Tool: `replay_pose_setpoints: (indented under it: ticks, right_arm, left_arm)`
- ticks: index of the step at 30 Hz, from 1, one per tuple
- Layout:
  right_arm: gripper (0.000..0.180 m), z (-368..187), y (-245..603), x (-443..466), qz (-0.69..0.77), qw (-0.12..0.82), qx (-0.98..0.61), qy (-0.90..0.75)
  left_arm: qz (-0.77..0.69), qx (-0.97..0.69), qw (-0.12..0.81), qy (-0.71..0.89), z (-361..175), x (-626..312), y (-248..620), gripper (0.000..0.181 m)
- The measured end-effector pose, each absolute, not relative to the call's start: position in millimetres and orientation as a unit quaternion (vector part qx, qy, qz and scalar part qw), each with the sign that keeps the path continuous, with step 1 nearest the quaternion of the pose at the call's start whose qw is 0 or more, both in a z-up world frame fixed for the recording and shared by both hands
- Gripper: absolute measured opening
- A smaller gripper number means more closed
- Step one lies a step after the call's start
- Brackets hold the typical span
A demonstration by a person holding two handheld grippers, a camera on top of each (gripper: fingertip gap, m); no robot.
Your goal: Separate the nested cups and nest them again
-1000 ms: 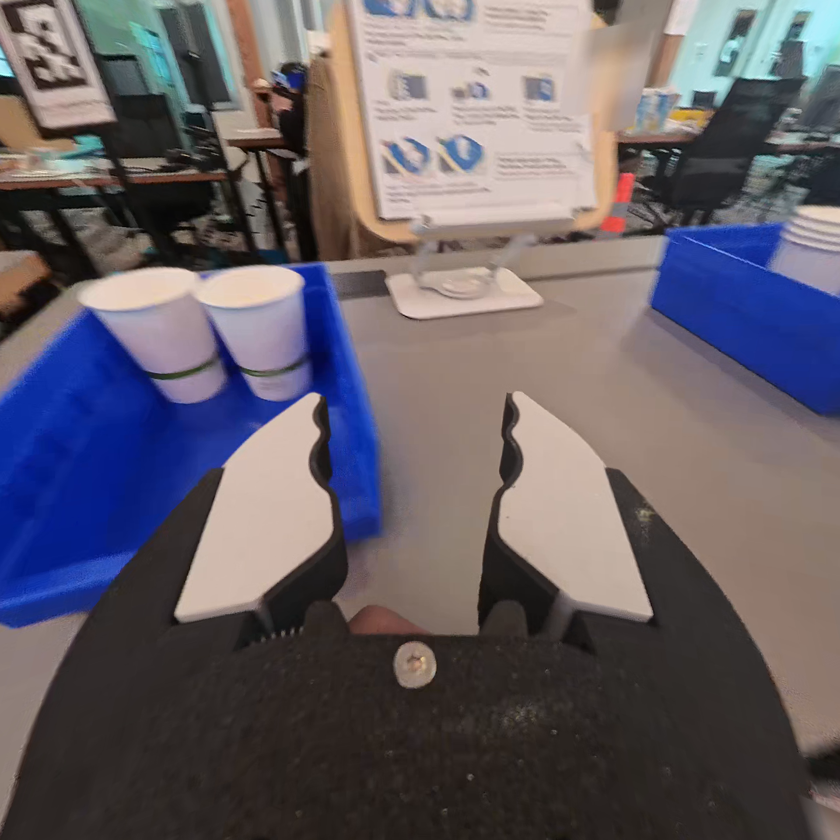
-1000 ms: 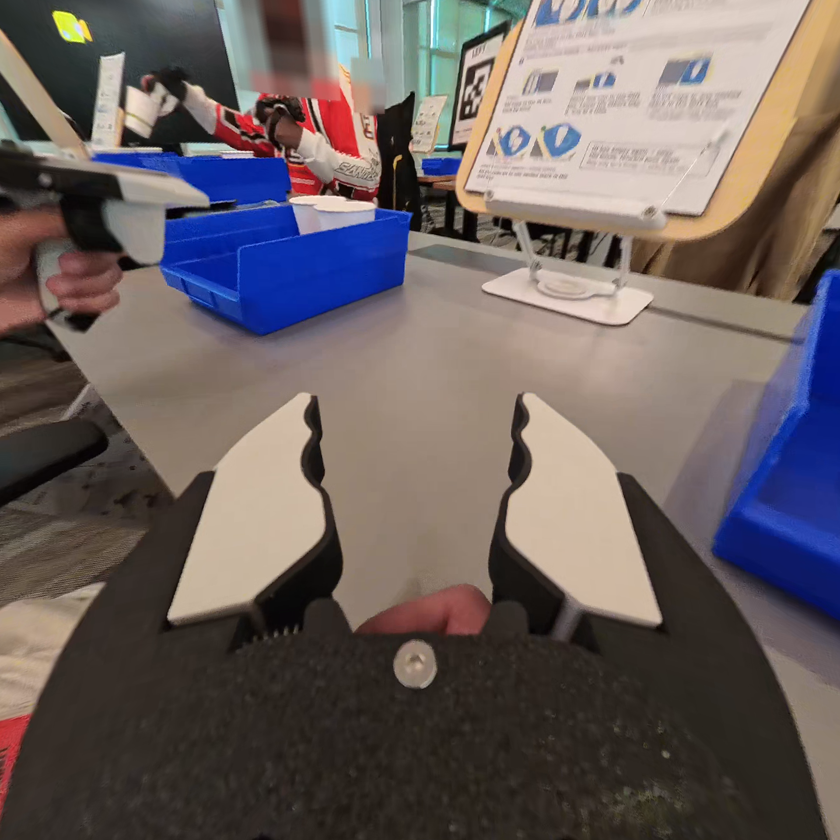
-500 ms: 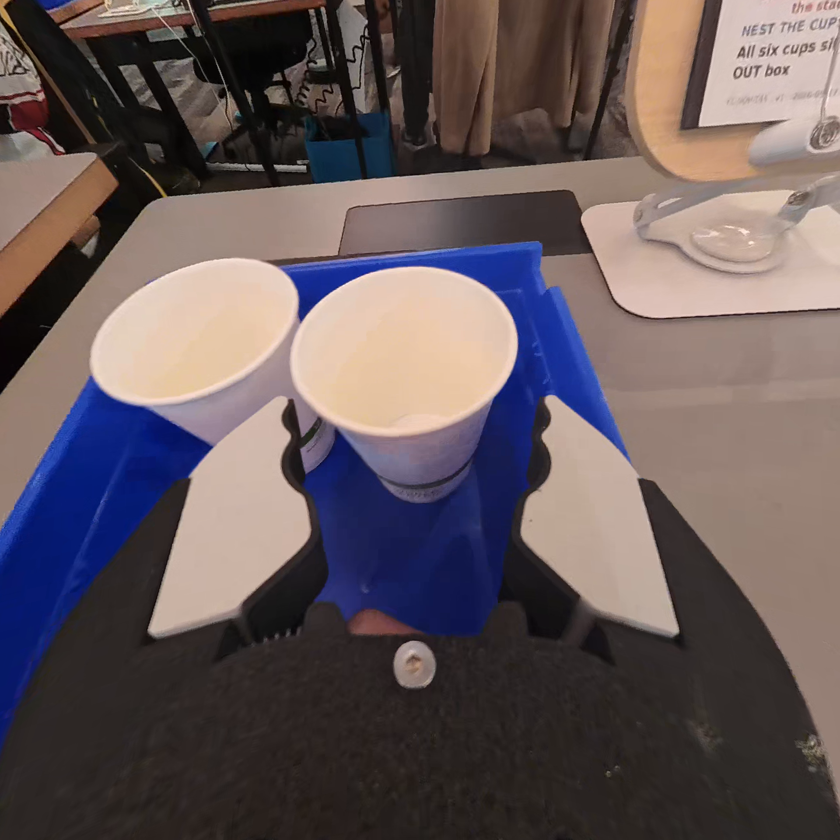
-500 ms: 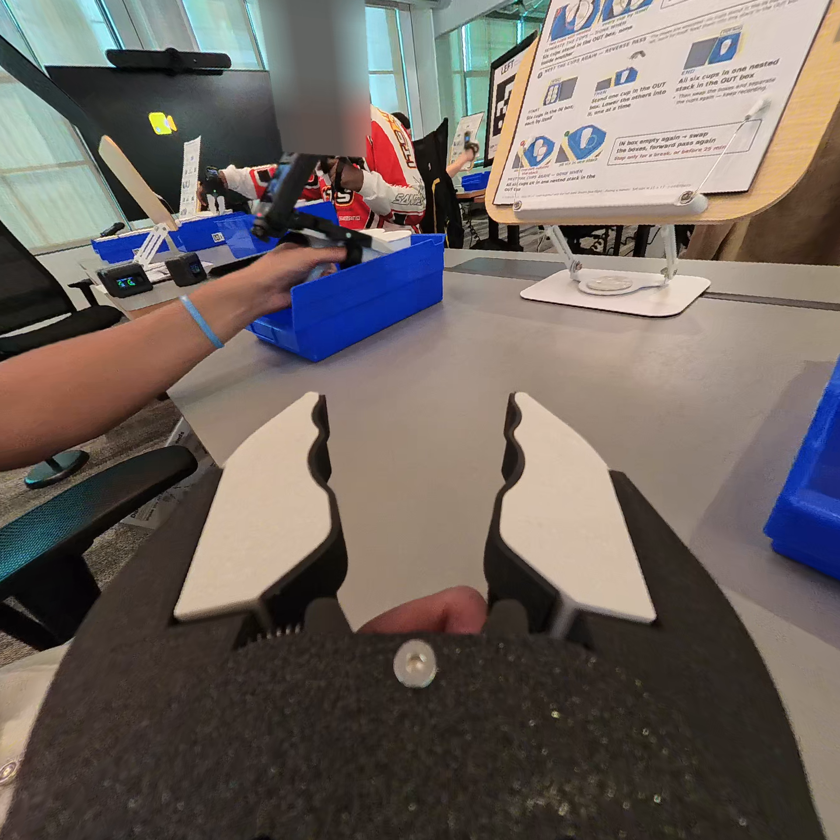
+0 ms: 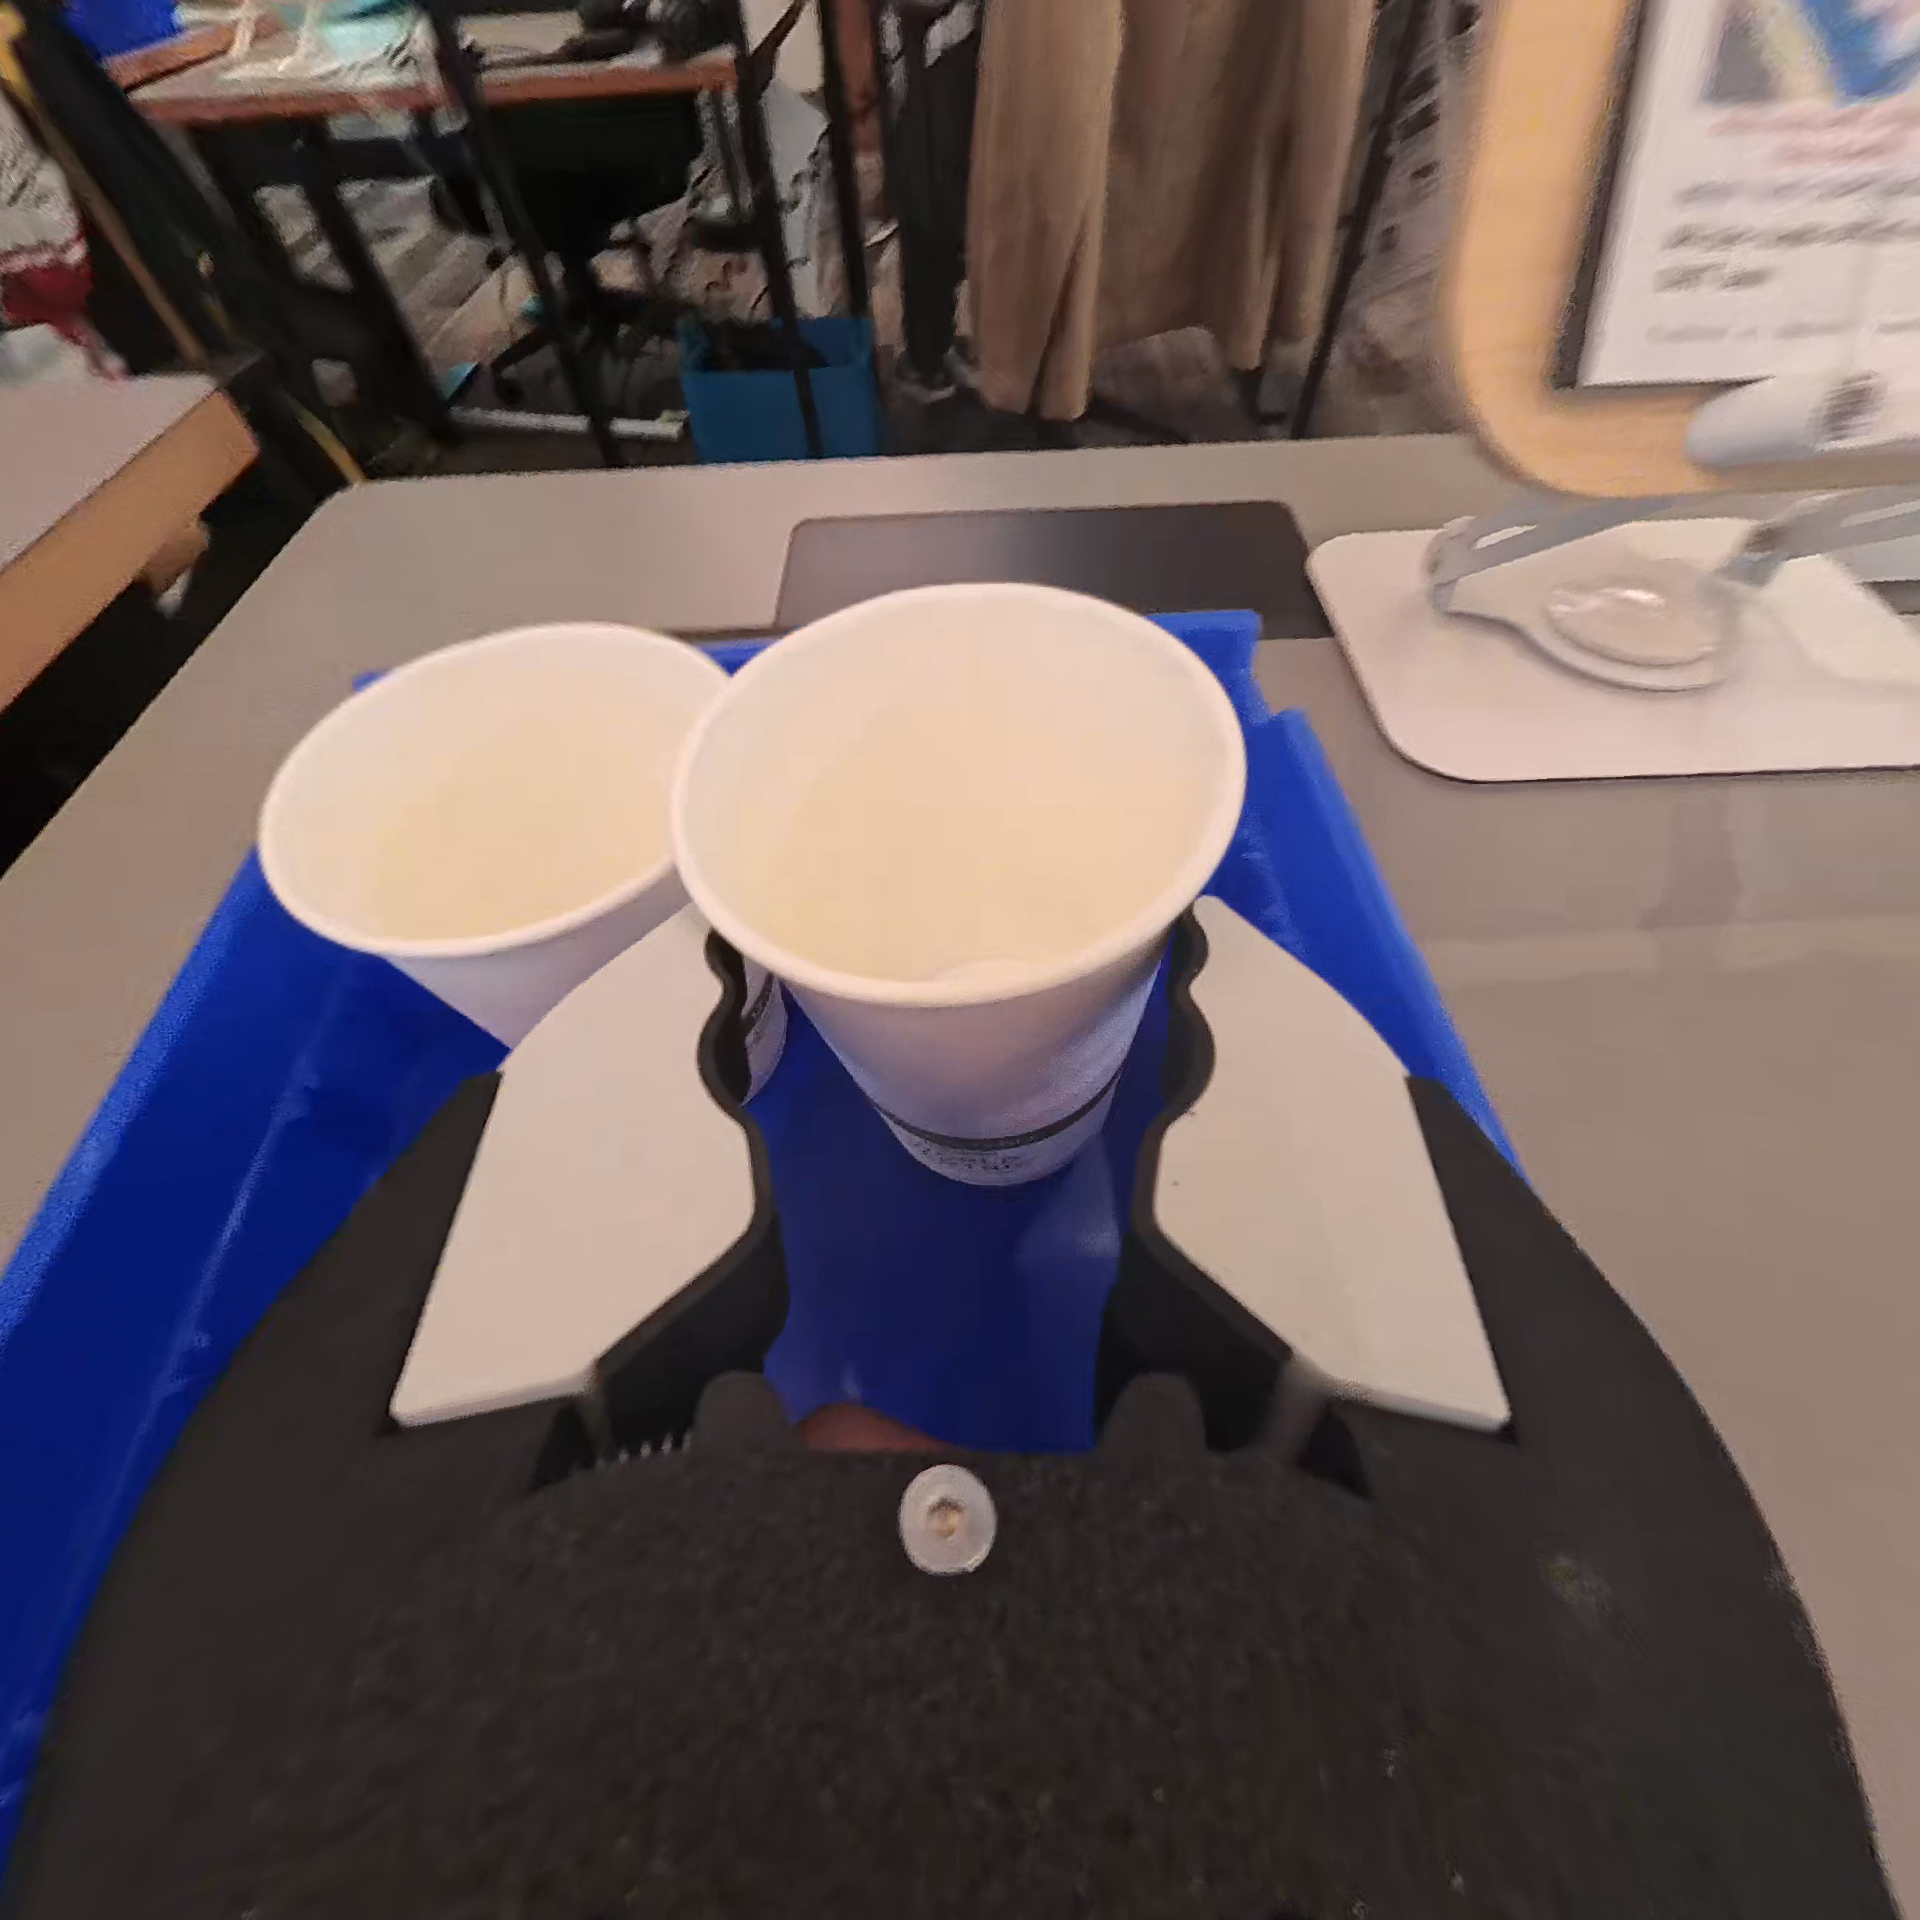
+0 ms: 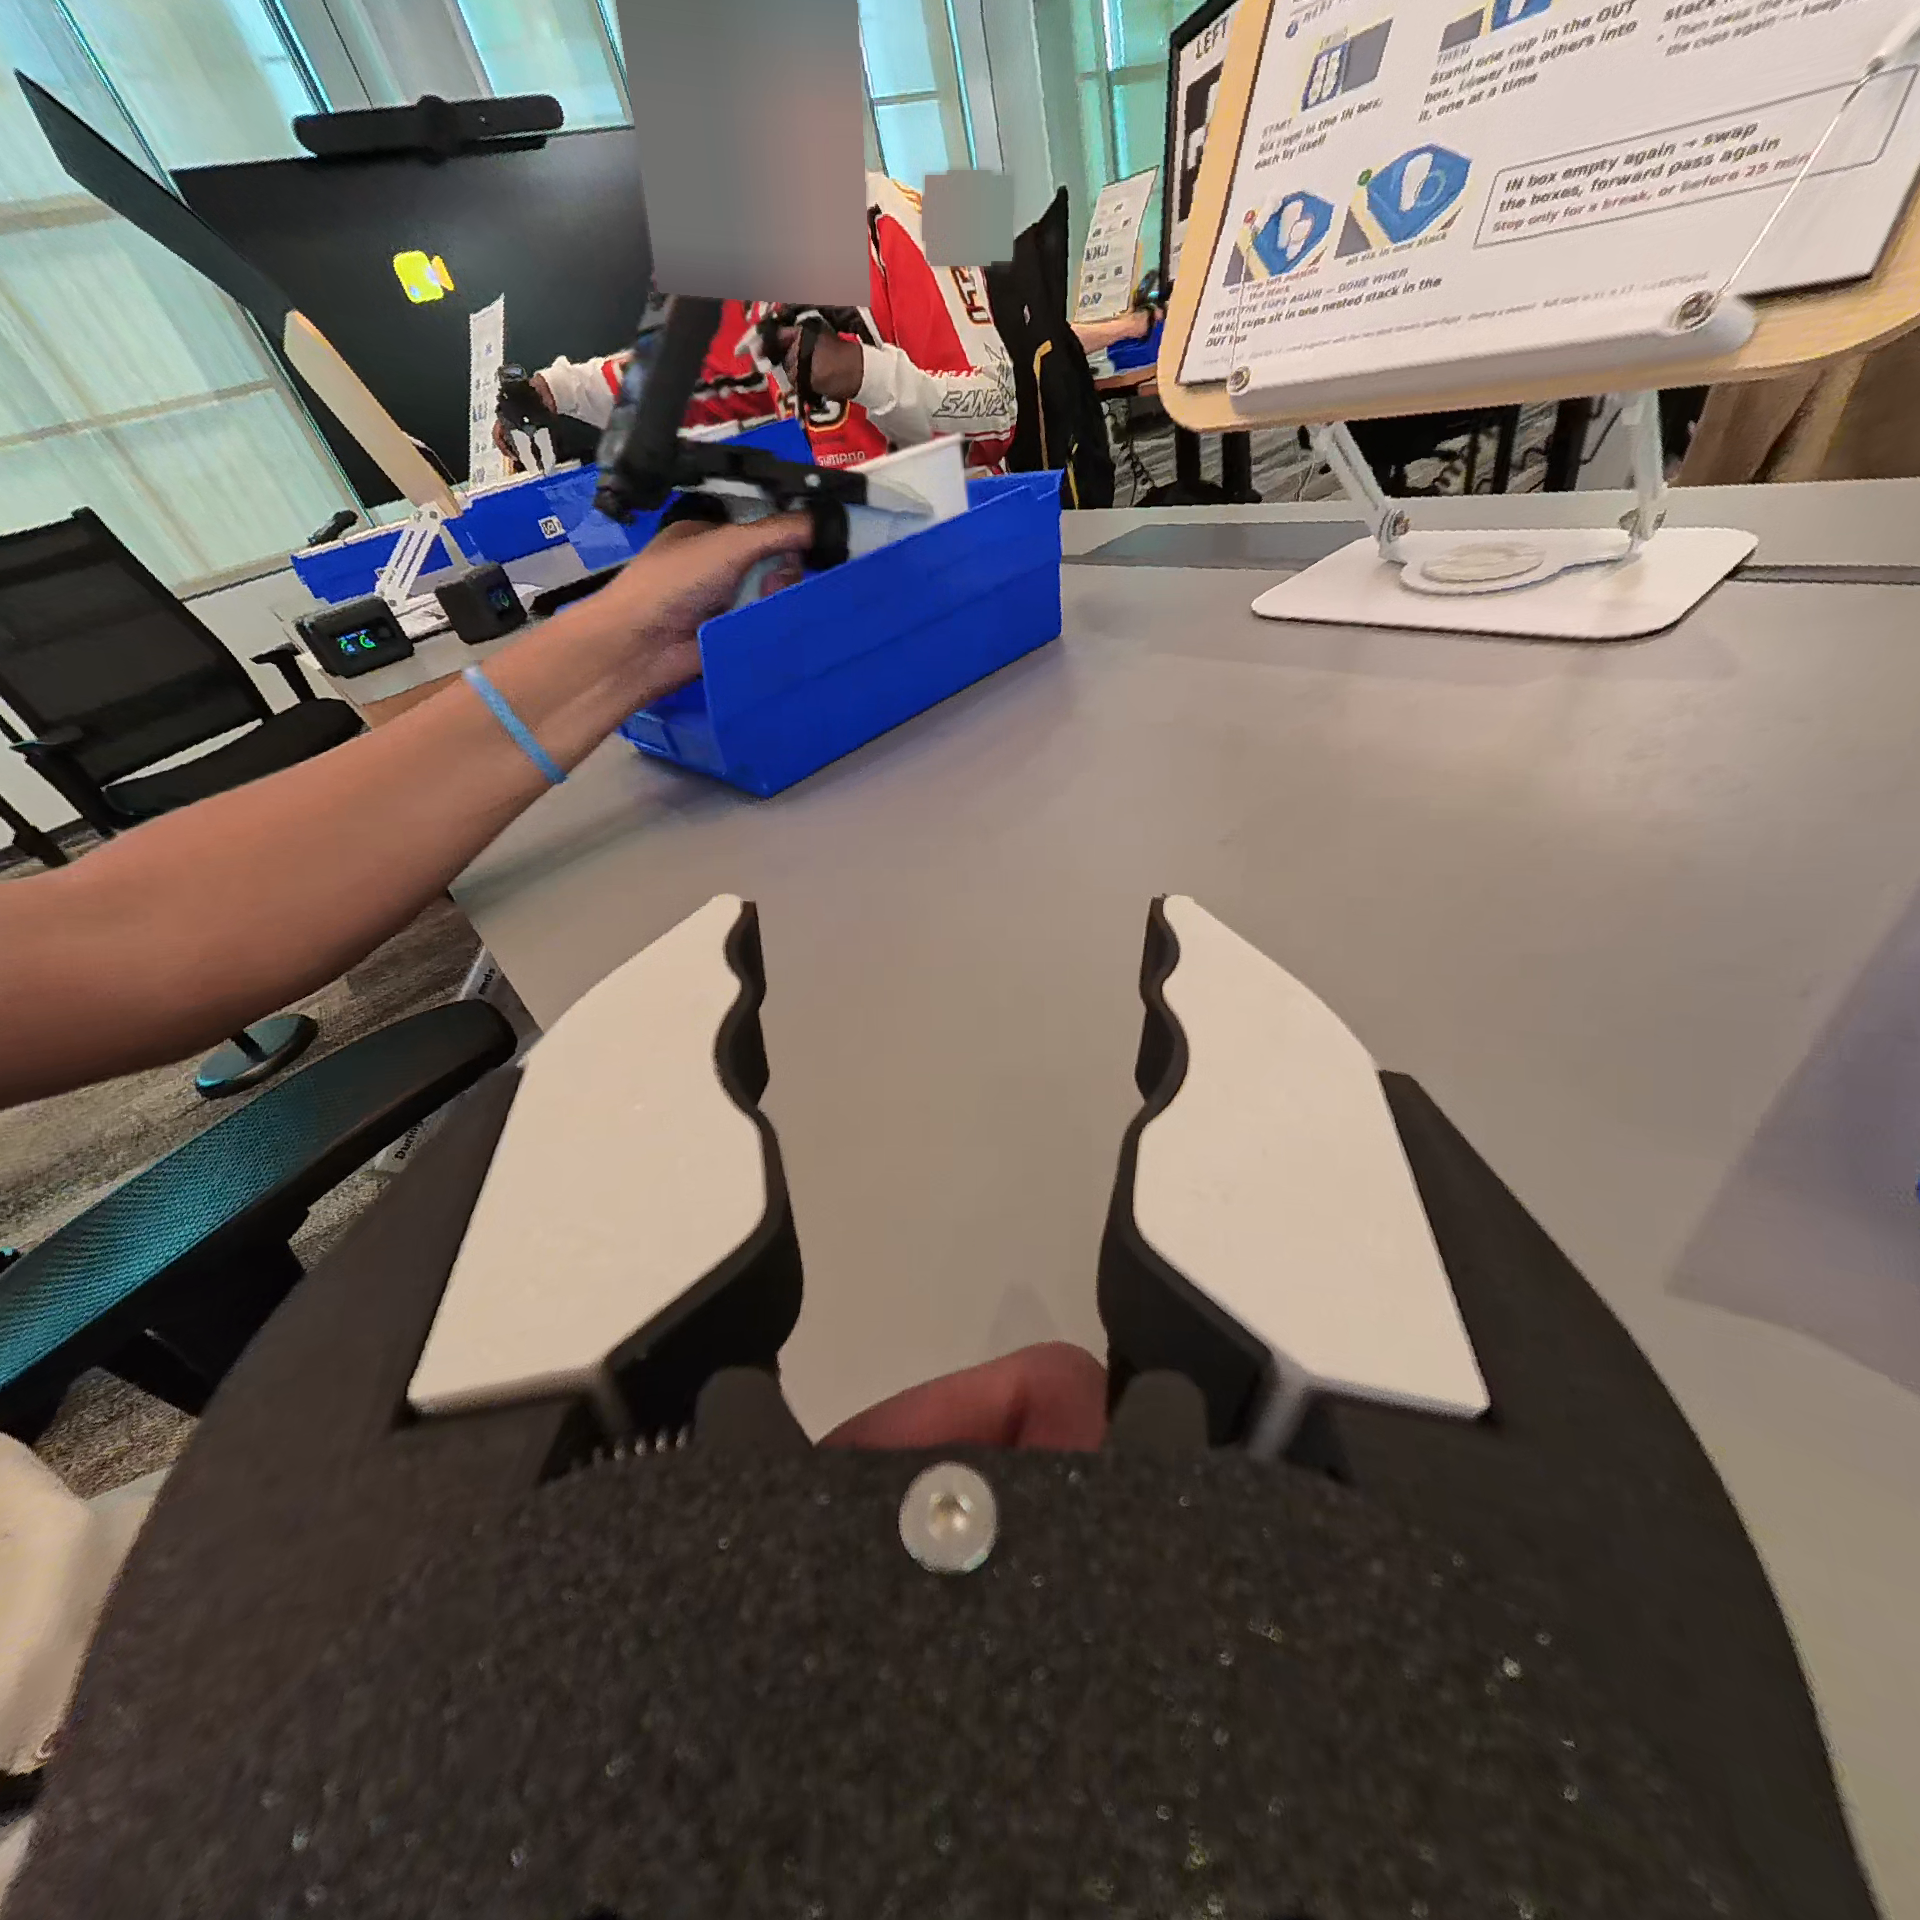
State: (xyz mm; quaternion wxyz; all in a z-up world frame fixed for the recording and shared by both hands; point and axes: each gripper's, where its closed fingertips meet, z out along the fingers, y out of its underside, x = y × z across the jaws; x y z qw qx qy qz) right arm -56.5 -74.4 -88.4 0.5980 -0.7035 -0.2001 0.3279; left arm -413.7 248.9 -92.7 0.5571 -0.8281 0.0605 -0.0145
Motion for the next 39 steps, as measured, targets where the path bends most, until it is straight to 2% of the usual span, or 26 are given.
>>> replay_pose_setpoints:
  ticks: [6,13,17,24,29,34,39]
  right_arm:
    - [0.067,-72.9,-71.2,-33.2,0.304,0.601,-0.701,-0.235]
    - [0.065,-27.3,-69.5,-60.2,0.281,0.599,-0.650,-0.374]
    - [0.064,-7.3,-70.7,-99.4,0.230,0.593,-0.617,-0.464]
    - [0.074,-2.9,-67.8,-128.7,0.276,0.567,-0.605,-0.486]
    - [0.078,-14.9,-79.8,-126.2,0.330,0.531,-0.602,-0.497]
    - [0.088,-26.2,-82.4,-126.0,0.324,0.518,-0.607,-0.508]
    - [0.086,-26.9,-80.9,-123.0,0.317,0.523,-0.607,-0.508]
  left_arm:
    - [-0.067,-0.765,0.612,0.190,-30.8,-415.5,166.4,0.077]
    - [-0.219,-0.687,0.568,0.396,13.9,-346.2,37.6,0.078]
    - [-0.272,-0.634,0.521,0.503,9.3,-275.7,-14.4,0.078]
    - [-0.338,-0.564,0.441,0.611,-17.3,-176.6,-60.9,0.078]
    - [-0.353,-0.538,0.396,0.654,-29.2,-146.0,-77.8,0.078]
    - [-0.342,-0.534,0.365,0.682,-41.3,-134.0,-83.2,0.078]
    - [-0.346,-0.539,0.364,0.676,-44.7,-129.9,-82.9,0.078]
